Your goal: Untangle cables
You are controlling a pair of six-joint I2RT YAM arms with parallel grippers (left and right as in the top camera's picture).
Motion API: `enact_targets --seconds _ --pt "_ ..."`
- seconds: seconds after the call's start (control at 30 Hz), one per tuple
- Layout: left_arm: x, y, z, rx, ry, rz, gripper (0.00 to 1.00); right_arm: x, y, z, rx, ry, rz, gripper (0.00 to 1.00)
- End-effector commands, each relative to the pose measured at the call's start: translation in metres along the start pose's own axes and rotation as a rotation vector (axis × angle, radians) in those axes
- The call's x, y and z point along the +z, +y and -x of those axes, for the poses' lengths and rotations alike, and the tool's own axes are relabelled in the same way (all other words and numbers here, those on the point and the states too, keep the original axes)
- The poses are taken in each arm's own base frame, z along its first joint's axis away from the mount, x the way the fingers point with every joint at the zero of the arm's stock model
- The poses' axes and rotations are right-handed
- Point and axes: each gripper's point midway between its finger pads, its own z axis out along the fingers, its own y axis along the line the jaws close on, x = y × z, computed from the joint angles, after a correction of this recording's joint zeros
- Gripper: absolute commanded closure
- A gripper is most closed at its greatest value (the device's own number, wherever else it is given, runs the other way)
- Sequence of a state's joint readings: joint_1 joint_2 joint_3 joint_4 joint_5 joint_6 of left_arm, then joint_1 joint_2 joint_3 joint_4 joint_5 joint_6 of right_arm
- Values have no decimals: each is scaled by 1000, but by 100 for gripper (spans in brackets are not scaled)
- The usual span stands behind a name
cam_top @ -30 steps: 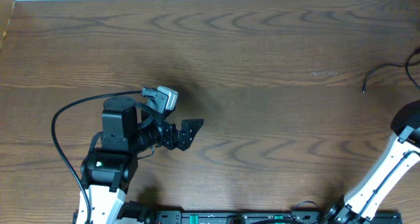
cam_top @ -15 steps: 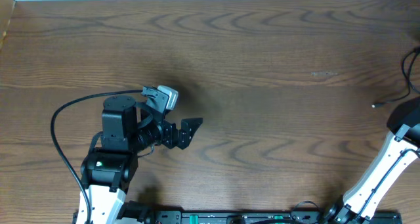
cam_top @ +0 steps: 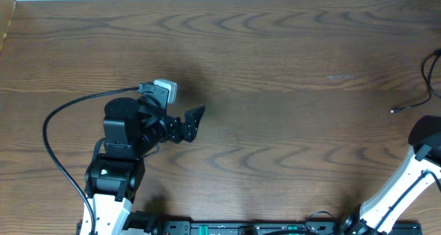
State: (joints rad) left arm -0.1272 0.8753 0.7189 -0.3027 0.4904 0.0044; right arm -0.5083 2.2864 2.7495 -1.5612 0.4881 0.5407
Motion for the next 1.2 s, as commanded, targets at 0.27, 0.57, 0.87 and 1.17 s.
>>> enact_targets --seconds 0.27,0.57,0.87,1.17 --pt "-12 -1 24 -6 -103 26 2 -27 -25 -17 -25 62 -26 7" --pt "-44 14 37 -31 -207 184 2 -89 -19 -15 -23 19 175 8" --pt "-76 12 33 -24 -255 245 2 -141 16 -36 -215 -18 351 13" --pt "-101 3 10 -43 -240 253 2 -187 61 -76 -427 -119 346 23"
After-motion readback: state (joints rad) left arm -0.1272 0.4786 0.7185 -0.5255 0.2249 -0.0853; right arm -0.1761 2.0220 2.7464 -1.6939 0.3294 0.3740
